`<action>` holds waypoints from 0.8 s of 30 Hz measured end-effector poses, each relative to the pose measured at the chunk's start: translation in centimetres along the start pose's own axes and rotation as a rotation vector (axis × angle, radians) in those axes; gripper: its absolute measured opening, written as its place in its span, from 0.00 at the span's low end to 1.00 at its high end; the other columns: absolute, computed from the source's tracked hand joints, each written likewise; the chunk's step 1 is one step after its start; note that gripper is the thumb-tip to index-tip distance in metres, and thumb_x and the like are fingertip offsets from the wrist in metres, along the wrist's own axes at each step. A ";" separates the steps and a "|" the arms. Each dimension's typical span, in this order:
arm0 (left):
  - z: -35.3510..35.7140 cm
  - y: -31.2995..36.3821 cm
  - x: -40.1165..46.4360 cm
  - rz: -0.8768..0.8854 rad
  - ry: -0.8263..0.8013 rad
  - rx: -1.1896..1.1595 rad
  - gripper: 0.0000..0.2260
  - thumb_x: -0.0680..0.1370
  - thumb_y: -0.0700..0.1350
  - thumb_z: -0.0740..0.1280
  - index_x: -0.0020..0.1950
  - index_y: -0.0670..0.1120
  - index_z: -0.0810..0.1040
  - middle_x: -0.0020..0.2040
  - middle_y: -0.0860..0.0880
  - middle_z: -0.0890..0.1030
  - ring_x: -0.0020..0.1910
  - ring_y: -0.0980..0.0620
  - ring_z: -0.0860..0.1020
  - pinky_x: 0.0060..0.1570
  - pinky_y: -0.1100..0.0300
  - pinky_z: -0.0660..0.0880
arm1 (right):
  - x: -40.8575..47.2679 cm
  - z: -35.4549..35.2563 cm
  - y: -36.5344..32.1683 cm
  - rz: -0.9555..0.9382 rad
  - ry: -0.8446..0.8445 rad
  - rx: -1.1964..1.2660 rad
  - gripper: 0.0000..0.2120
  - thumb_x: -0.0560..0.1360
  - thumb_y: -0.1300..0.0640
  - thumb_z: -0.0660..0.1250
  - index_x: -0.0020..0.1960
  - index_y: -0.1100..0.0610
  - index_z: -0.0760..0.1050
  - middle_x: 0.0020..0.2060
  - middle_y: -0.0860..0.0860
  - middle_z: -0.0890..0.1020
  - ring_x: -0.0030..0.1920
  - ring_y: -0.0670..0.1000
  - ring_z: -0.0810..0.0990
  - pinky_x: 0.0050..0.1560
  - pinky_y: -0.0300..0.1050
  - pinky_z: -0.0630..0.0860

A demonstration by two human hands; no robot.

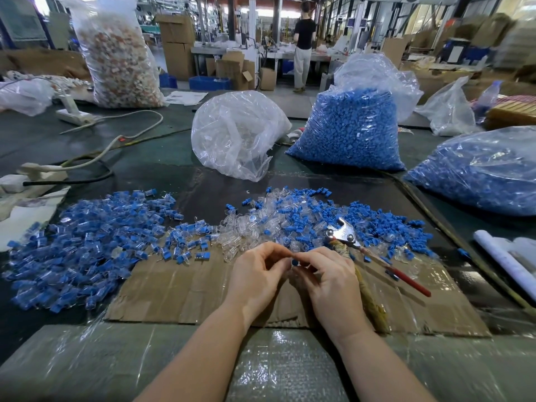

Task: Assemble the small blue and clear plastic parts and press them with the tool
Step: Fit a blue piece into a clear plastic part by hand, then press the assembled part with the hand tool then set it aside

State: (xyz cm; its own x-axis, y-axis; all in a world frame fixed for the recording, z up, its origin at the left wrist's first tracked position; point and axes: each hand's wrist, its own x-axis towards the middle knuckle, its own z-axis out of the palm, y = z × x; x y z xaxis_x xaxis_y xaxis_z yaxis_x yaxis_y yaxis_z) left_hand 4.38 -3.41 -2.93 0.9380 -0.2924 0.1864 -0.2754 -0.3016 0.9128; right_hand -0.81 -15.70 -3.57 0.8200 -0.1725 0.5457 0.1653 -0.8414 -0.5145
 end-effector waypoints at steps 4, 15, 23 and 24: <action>-0.1 0.1 -0.1 0.003 0.000 0.020 0.04 0.74 0.39 0.70 0.44 0.49 0.81 0.38 0.51 0.83 0.40 0.54 0.80 0.45 0.61 0.77 | 0.0 -0.1 -0.1 -0.001 -0.006 0.010 0.07 0.70 0.52 0.72 0.47 0.53 0.82 0.39 0.45 0.81 0.42 0.49 0.79 0.47 0.50 0.70; -0.2 0.2 0.3 -0.055 0.030 -0.053 0.04 0.72 0.38 0.71 0.42 0.47 0.80 0.38 0.49 0.82 0.39 0.53 0.79 0.43 0.63 0.76 | 0.5 -2.2 -0.1 0.206 0.002 -0.279 0.19 0.73 0.51 0.69 0.62 0.53 0.74 0.55 0.49 0.76 0.58 0.50 0.72 0.60 0.48 0.64; -0.3 0.3 0.7 -0.098 0.051 -0.145 0.07 0.72 0.37 0.71 0.40 0.49 0.79 0.37 0.50 0.81 0.37 0.58 0.78 0.39 0.71 0.73 | 0.4 -4.6 1.8 0.599 -0.337 -0.756 0.38 0.74 0.32 0.53 0.75 0.52 0.49 0.71 0.55 0.63 0.70 0.57 0.62 0.68 0.62 0.57; -0.4 0.3 0.7 -0.106 0.050 -0.158 0.06 0.72 0.37 0.71 0.40 0.48 0.79 0.38 0.49 0.81 0.37 0.57 0.78 0.38 0.72 0.73 | 0.3 -4.6 1.7 0.589 -0.335 -0.776 0.36 0.75 0.34 0.54 0.75 0.52 0.49 0.70 0.55 0.64 0.69 0.57 0.63 0.68 0.62 0.58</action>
State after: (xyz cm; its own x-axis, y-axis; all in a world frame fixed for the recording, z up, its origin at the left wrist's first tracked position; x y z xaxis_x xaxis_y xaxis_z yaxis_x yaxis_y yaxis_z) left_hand 5.07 -3.40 -2.35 0.9702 -0.2202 0.1008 -0.1422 -0.1811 0.9731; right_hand -2.79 -19.52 -1.24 0.7870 -0.6128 0.0720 -0.6139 -0.7893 -0.0074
